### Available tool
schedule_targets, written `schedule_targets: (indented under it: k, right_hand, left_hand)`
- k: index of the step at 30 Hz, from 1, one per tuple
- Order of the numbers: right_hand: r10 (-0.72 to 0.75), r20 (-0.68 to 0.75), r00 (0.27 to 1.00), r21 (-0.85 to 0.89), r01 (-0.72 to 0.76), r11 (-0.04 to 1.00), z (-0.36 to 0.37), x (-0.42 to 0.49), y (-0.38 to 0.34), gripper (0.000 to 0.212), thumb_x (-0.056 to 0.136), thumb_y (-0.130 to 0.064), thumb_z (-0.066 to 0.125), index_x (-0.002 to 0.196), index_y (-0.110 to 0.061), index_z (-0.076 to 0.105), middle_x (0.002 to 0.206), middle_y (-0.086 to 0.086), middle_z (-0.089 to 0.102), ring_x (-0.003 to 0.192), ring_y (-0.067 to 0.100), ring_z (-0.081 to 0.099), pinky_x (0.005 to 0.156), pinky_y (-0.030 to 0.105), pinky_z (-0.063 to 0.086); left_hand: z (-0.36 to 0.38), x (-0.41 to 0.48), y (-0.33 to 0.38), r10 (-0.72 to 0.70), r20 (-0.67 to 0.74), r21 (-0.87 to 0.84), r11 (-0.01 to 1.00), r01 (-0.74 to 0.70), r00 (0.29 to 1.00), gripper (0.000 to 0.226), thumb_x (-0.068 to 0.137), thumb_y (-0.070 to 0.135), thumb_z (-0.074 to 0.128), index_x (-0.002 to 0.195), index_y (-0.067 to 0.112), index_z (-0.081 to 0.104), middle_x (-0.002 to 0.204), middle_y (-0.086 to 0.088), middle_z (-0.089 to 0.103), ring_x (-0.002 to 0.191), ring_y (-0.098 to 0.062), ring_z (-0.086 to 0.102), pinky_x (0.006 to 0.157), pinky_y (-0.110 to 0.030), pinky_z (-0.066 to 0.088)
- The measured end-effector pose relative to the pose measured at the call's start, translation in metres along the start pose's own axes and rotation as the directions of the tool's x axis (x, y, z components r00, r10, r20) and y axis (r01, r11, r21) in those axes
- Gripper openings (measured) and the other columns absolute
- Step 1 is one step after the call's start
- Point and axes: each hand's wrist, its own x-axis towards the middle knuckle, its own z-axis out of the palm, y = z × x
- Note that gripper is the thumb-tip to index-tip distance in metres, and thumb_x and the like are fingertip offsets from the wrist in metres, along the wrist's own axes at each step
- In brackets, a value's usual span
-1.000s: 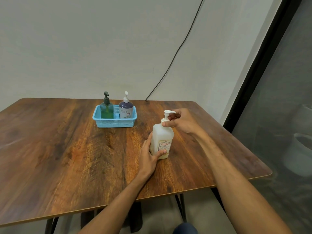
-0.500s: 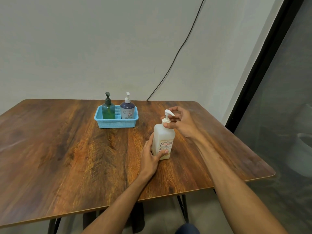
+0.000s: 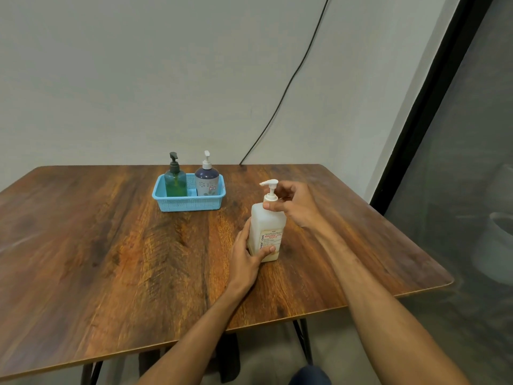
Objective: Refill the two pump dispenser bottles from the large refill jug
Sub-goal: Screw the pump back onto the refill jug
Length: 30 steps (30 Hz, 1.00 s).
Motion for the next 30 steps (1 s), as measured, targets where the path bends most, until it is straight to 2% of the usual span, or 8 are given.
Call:
schedule_targets:
  k: [4, 8, 12, 15, 20, 22, 26, 30]
  right_hand:
    - [0.030, -0.064, 0.998, 0.037, -0.028, 0.999, 0.009, -0.002, 0.002, 0.043, 0.063, -0.010, 0.094, 0.093, -0.006, 0.063, 0.083, 0.000, 0.064, 0.069, 0.007, 0.055, 0.063, 0.020, 0.048]
    - [0.046, -0.006, 0.999, 0.047, -0.046, 0.998, 0.000, -0.003, 0.005, 0.037, 0.074, -0.009, 0.086, 0.107, -0.009, 0.070, 0.096, -0.003, 0.070, 0.082, 0.003, 0.064, 0.073, 0.017, 0.050]
    - [0.045, -0.017, 0.999, 0.023, -0.045, 0.999, 0.003, -0.004, 0.004, 0.032, 0.072, -0.004, 0.087, 0.099, -0.007, 0.070, 0.096, 0.003, 0.071, 0.081, 0.010, 0.064, 0.072, 0.022, 0.050]
    - [0.029, -0.060, 0.998, 0.027, -0.027, 0.999, 0.010, -0.002, 0.005, 0.040, 0.064, -0.008, 0.093, 0.087, -0.011, 0.060, 0.084, 0.000, 0.063, 0.070, 0.007, 0.056, 0.060, 0.013, 0.047]
    - [0.036, -0.004, 0.999, 0.016, -0.036, 0.999, 0.002, -0.001, 0.011, 0.048, 0.073, -0.012, 0.088, 0.116, -0.008, 0.067, 0.106, 0.002, 0.069, 0.094, 0.012, 0.063, 0.080, 0.021, 0.051]
    - [0.046, -0.012, 0.999, 0.024, -0.045, 0.999, 0.004, -0.002, 0.012, 0.041, 0.076, -0.009, 0.085, 0.113, -0.007, 0.070, 0.107, 0.005, 0.071, 0.096, 0.016, 0.064, 0.084, 0.031, 0.051]
    - [0.031, -0.095, 0.995, 0.022, -0.029, 0.999, 0.015, -0.005, 0.013, 0.044, 0.069, -0.016, 0.091, 0.104, -0.010, 0.065, 0.097, -0.002, 0.065, 0.085, 0.008, 0.059, 0.070, 0.016, 0.045]
    - [0.041, -0.063, 0.997, 0.051, -0.037, 0.998, 0.008, -0.006, 0.017, 0.043, 0.074, -0.020, 0.088, 0.109, -0.010, 0.065, 0.110, 0.000, 0.067, 0.101, 0.014, 0.061, 0.081, 0.025, 0.049]
  left_hand:
    - [0.000, 0.000, 0.001, -0.002, 0.001, -0.004, 1.000, 0.002, 1.000, 0.083, 0.082, 0.023, 0.083, 0.154, 0.025, 0.040, 0.140, 0.004, 0.057, 0.129, -0.017, 0.056, 0.104, -0.050, 0.053]
    - [0.000, 0.001, -0.001, -0.016, -0.001, -0.012, 1.000, 0.016, 1.000, 0.085, 0.082, 0.022, 0.083, 0.154, 0.022, 0.039, 0.143, 0.002, 0.056, 0.131, -0.018, 0.056, 0.105, -0.050, 0.052]
    - [0.000, 0.001, -0.002, -0.016, 0.000, -0.009, 1.000, 0.016, 1.000, 0.085, 0.082, 0.023, 0.083, 0.154, 0.023, 0.039, 0.141, 0.001, 0.056, 0.129, -0.019, 0.057, 0.104, -0.051, 0.052]
    - [0.000, 0.001, -0.002, -0.018, -0.003, -0.005, 1.000, 0.018, 1.000, 0.084, 0.082, 0.023, 0.083, 0.154, 0.025, 0.039, 0.139, 0.000, 0.057, 0.127, -0.019, 0.058, 0.103, -0.051, 0.053]
    - [0.001, 0.002, -0.004, -0.020, 0.000, -0.012, 1.000, 0.020, 1.000, 0.084, 0.082, 0.022, 0.083, 0.154, 0.025, 0.039, 0.141, 0.001, 0.057, 0.129, -0.018, 0.057, 0.104, -0.051, 0.052]
    - [0.000, 0.003, -0.005, -0.016, -0.004, -0.012, 1.000, 0.016, 1.000, 0.084, 0.082, 0.023, 0.083, 0.153, 0.029, 0.039, 0.142, 0.002, 0.056, 0.130, -0.018, 0.056, 0.105, -0.051, 0.051]
    - [0.001, 0.002, -0.004, -0.007, -0.008, -0.003, 1.000, 0.007, 1.000, 0.081, 0.082, 0.024, 0.083, 0.147, 0.038, 0.038, 0.140, 0.002, 0.056, 0.128, -0.017, 0.057, 0.105, -0.051, 0.052]
    - [0.000, 0.002, -0.002, -0.009, -0.012, -0.009, 1.000, 0.008, 1.000, 0.081, 0.082, 0.022, 0.084, 0.147, 0.039, 0.037, 0.142, 0.001, 0.056, 0.130, -0.018, 0.056, 0.105, -0.051, 0.051]
